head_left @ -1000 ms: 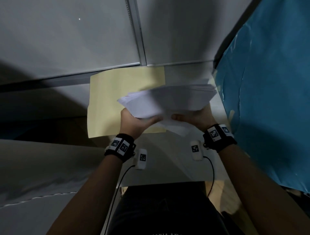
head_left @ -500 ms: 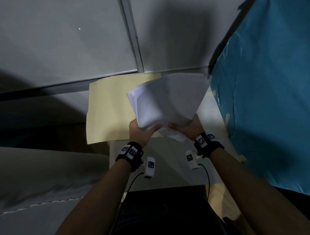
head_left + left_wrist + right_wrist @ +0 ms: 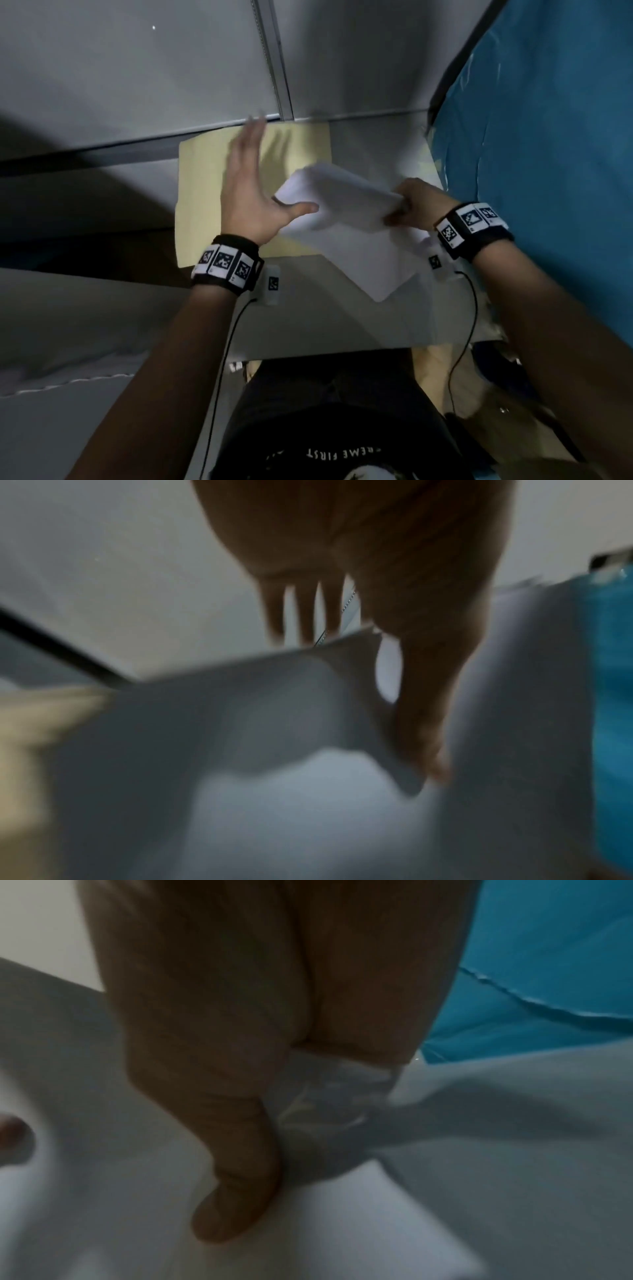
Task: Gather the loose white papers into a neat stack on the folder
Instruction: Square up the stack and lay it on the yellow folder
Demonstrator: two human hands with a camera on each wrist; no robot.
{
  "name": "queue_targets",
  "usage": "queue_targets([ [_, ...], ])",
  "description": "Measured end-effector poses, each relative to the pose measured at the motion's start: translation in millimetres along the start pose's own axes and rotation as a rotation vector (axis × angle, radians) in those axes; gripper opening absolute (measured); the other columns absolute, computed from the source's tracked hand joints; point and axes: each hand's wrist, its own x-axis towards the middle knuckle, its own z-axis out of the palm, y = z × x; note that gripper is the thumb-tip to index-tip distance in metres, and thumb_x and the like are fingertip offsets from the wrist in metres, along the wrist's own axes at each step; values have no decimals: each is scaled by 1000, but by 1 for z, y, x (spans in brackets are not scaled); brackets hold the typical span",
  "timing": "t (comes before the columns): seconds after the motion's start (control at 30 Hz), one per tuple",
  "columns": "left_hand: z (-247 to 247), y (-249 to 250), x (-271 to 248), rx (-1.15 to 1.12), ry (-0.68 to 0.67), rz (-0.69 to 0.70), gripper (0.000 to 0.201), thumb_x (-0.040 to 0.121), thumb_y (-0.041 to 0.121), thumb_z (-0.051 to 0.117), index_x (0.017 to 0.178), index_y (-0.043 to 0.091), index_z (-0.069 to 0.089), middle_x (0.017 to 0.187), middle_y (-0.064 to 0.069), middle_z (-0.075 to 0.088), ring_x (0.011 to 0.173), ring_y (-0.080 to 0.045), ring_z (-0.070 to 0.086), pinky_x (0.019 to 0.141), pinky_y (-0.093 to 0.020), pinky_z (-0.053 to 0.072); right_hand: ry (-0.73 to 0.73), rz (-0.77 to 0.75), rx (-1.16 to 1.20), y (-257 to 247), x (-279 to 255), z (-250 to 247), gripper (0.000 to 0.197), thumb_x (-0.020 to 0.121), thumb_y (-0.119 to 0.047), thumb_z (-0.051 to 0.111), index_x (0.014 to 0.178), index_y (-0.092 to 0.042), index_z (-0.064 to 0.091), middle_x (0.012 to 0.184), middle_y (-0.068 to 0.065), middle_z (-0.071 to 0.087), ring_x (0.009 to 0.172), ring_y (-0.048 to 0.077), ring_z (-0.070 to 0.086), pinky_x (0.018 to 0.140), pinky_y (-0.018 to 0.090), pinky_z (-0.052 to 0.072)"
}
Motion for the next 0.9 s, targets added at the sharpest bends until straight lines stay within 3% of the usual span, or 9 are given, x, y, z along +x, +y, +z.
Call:
queue_targets([
  [0.07, 7, 1, 3, 11, -218, -189, 68, 55, 59, 96, 109, 28, 71, 108, 4, 71, 100, -20, 66, 78, -31, 54, -33, -28, 10, -12, 0, 0, 34, 78, -29, 88, 69, -31, 56, 74, -6, 60, 79, 27, 64, 69, 30, 43],
  [0.1, 12, -2, 0, -23, -251, -268, 51, 57, 56, 96, 76, 22, 63, 78, 2, 63, 75, -24, 59, 62, -32, 47, -38, -41, 32, -13, 1, -1, 33, 77, -31, 88, 69, -35, 57, 75, -10, 61, 81, 25, 65, 71, 30, 45],
  [0.17, 15, -16, -5, -149, -238, -324, 63, 61, 48, 97, 59, 19, 40, 62, 0, 45, 58, -22, 43, 53, -33, 35, -48, -50, 109, -7, -2, -9, 27, 74, -37, 91, 90, -39, 69, 90, -12, 68, 92, 18, 66, 79, 30, 48],
  [0.23, 5, -28, -12, -285, -157, -373, 49, 65, 37, 99, 60, 14, 56, 65, -1, 58, 55, -16, 52, 53, -30, 41, 10, -30, 199, 9, -9, -24, 61, 68, -44, 95, 123, -30, 71, 112, -10, 71, 102, 13, 66, 87, 32, 53],
  [0.37, -21, -44, -23, -545, -37, -399, 29, 71, 15, 97, 94, 11, 81, 97, 1, 82, 88, -9, 78, 78, -27, 61, 146, -152, 834, 17, -24, -32, 25, 79, -3, 84, 102, -12, 79, 94, 1, 81, 84, 12, 77, 77, 28, 61],
  [0.43, -18, -43, -27, -585, -15, -397, 29, 73, 11, 96, 97, 14, 80, 99, 6, 83, 94, -10, 79, 82, -26, 61, 158, -155, 1066, 4, -21, -19, 38, 76, 8, 81, 109, -10, 75, 109, 7, 79, 103, 21, 76, 89, 33, 60],
  [0.57, 1, -40, -34, -567, 44, -481, 37, 69, 23, 99, 93, 5, 77, 90, 7, 80, 76, -13, 73, 66, -43, 63, 391, -108, 1014, -28, -18, -4, 46, 66, -6, 97, 102, -24, 73, 110, 2, 78, 107, 14, 74, 92, 36, 61],
  [0.73, 23, -36, -40, -668, 150, -451, 48, 71, 8, 97, 113, 0, 74, 112, -11, 79, 103, -17, 77, 89, -30, 62, 594, -48, 989, -29, -22, 14, 39, 61, -21, 102, 89, -22, 75, 97, -3, 79, 92, 11, 76, 80, 34, 64],
  [0.9, 58, -64, -56, -600, 38, -574, 39, 65, 9, 100, 96, 7, 77, 98, -1, 79, 85, -2, 76, 75, -24, 61, 437, 106, 958, 2, -14, 48, 46, 60, -10, 100, 98, -15, 75, 91, -12, 78, 84, 1, 74, 79, 29, 64],
])
